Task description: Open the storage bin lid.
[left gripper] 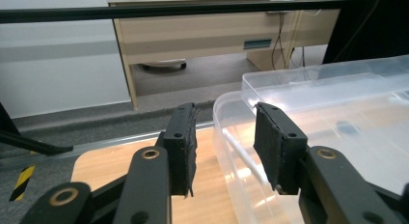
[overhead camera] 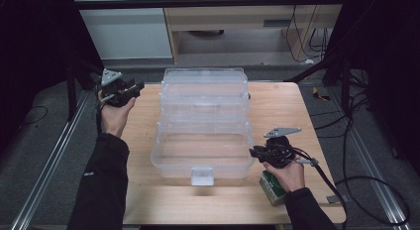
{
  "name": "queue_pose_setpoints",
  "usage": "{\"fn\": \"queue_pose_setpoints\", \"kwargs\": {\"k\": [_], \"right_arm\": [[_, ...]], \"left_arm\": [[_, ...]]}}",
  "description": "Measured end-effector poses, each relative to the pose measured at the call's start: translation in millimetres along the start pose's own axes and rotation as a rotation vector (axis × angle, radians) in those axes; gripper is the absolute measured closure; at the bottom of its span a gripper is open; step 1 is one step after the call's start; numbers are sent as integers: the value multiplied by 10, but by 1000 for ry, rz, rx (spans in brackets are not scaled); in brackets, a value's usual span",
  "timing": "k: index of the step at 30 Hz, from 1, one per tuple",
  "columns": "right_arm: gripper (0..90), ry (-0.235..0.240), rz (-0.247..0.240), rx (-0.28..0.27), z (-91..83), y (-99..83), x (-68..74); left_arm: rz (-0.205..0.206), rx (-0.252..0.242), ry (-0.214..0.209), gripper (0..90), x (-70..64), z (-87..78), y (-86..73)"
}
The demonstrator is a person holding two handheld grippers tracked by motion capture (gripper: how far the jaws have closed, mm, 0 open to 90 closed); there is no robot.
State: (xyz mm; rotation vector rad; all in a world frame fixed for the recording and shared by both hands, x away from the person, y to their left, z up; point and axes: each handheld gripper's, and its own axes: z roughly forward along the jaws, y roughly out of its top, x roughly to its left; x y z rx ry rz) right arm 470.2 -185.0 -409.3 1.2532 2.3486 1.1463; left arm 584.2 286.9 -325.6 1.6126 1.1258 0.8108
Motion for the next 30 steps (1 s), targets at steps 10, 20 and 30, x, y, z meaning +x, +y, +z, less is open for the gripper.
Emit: {"fn": "queue_pose_setpoints", "kwargs": {"k": [10, 20, 30], "right_arm": [[749, 4, 12, 5, -2, 4, -3], [749, 5, 21, 8, -2, 8, -1], [750, 3, 24, 7, -1, 7, 0]], "left_arm": [[58, 7, -53, 544, -95, -495, -141], [89, 73, -92, 525, -278, -861, -449], [117, 164, -153, 524, -479, -921, -851]]}}
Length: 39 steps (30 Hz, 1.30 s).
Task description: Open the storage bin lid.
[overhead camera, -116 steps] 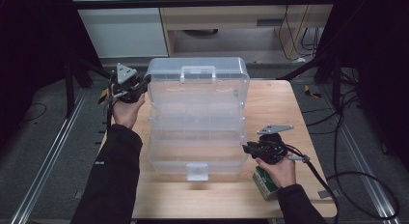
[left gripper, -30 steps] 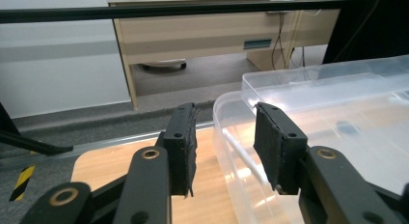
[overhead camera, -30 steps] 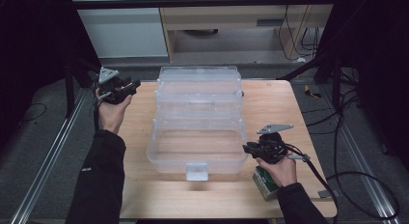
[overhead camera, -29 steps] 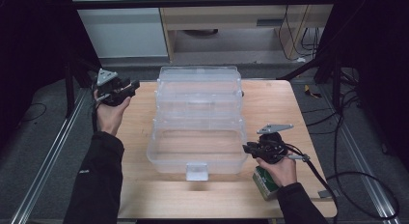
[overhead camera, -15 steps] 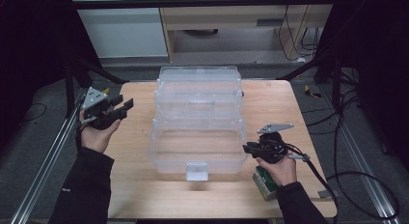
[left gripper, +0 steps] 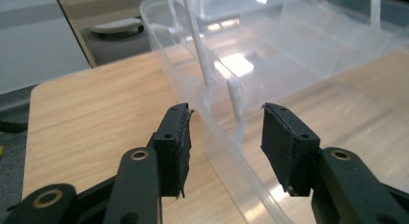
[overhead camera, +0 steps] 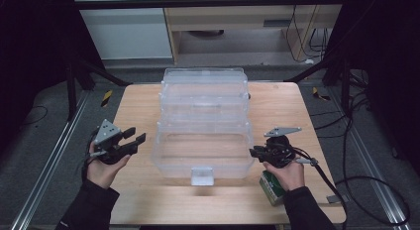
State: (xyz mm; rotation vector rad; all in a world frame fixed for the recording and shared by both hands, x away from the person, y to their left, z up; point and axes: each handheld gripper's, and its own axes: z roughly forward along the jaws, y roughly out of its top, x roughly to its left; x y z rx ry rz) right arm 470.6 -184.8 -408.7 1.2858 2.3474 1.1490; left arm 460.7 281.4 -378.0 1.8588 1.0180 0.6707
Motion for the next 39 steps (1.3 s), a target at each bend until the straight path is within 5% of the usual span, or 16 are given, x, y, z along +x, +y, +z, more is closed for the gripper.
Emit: {"fn": "queue_pose_setpoints", "kwargs": {"k": [17, 22, 39], "right_arm": [[751, -9, -4, -4, -1, -8, 9], [752, -10, -1, -5, -1, -10, 12], [754, -2, 10, 2, -19, -26, 50]], "left_arm": [[13, 167, -77, 601, -163, 272, -274], [3, 172, -103, 652, -187, 295, -291], [-3, 167, -95, 693, -184, 282, -302]]}}
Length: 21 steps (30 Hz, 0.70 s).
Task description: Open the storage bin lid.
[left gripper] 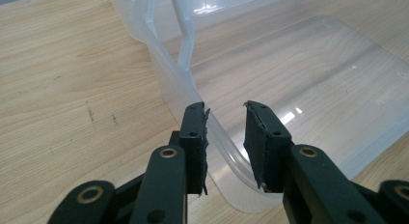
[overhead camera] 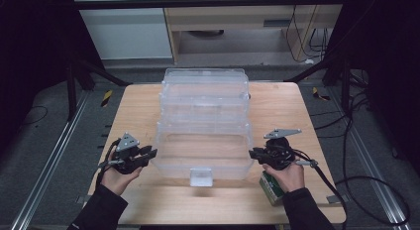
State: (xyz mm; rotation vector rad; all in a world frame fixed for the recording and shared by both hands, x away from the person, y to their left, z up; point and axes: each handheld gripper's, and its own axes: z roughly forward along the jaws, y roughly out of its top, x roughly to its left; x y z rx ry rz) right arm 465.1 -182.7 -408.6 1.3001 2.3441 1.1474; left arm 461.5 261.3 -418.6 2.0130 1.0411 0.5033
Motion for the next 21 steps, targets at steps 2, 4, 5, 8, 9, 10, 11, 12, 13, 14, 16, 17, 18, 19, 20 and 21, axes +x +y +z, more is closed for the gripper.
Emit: {"fn": "queue_pose_setpoints", "kwargs": {"k": [2, 4, 5, 8, 9, 10, 11, 12, 13, 14, 16, 17, 18, 19, 20, 21], "right_arm": [[753, 4, 1, 2, -2, 2, -5], [752, 8, -2, 2, -1, 3, -10], [752, 12, -1, 3, -2, 4, -12], [751, 13, -5, 3, -2, 5, -16], [751, 14, -6, 3, -3, 5, -19], [750, 14, -7, 3, -4, 5, -20], [751, 13, -8, 3, -4, 5, -21], [750, 12, -11, 3, -5, 6, -23], [750, 11, -10, 5, -6, 5, -23], [750, 9, -10, 5, -7, 5, -23], [750, 9, -11, 4, -7, 4, -23], [750, 8, -10, 5, -7, 5, -23], [750, 9, -9, 6, -7, 6, -24], [750, 8, -8, 6, -7, 7, -23], [749, 7, -8, 6, -7, 7, -23], [748, 8, -8, 7, -7, 9, -26]], "left_arm": [[-1, -1, 1, 702, -7, -11, -1], [1, -2, 2, 710, -16, -25, -4], [7, -2, 3, 715, -20, -34, -6], [3, -4, 3, 721, -30, -43, -10], [4, -6, 2, 721, -34, -45, -13], [3, -6, 4, 722, -41, -46, -14], [3, -6, 3, 720, -45, -47, -14], [8, -3, 3, 720, -49, -49, -13], [11, -1, 3, 719, -50, -50, -13], [12, -1, 2, 718, -51, -51, -14], [11, -2, 1, 717, -52, -52, -15], [11, -3, 0, 716, -50, -52, -16], [13, -5, -2, 715, -47, -52, -17], [17, -5, -6, 712, -42, -52, -19], [27, -4, -11, 702, -37, -51, -20], [30, -6, -15, 686, -35, -47, -22]]}}
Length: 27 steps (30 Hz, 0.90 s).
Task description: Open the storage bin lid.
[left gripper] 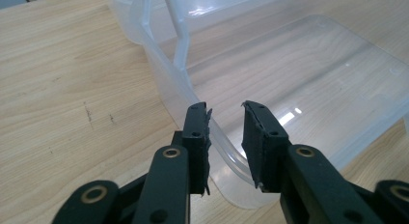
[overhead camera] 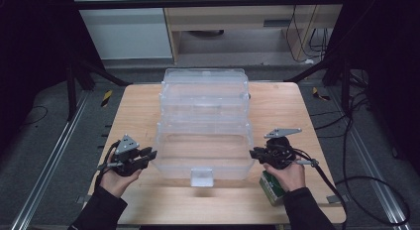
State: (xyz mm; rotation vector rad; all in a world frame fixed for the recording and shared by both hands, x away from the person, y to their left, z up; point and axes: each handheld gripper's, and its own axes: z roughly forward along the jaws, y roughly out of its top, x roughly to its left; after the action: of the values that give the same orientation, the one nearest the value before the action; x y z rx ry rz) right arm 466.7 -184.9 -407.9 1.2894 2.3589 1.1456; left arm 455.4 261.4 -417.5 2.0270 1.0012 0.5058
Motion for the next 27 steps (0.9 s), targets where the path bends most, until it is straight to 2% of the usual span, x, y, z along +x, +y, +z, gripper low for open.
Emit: {"fn": "queue_pose_setpoints", "kwargs": {"k": [3, 6, 9, 14, 19, 27], "right_arm": [[742, 1, -4, 0, -1, 2, -1], [714, -5, -6, -6, -31, 7, -6], [686, -3, -3, -41, -110, 24, -35], [641, -36, -14, -56, -239, 62, -48], [560, -63, -30, -55, -321, 93, -55], [490, -84, -26, -40, -480, 106, -110]], "left_arm": [[7, -2, 14, 631, 6, -2, 2], [-4, -31, 19, 591, 29, -58, 23], [-17, -64, 31, 549, 81, -129, 43], [-44, -103, 84, 448, 204, -194, 22], [-61, -84, 144, 388, 342, -197, -39], [-76, -82, 174, 358, 439, -210, -94]]}}
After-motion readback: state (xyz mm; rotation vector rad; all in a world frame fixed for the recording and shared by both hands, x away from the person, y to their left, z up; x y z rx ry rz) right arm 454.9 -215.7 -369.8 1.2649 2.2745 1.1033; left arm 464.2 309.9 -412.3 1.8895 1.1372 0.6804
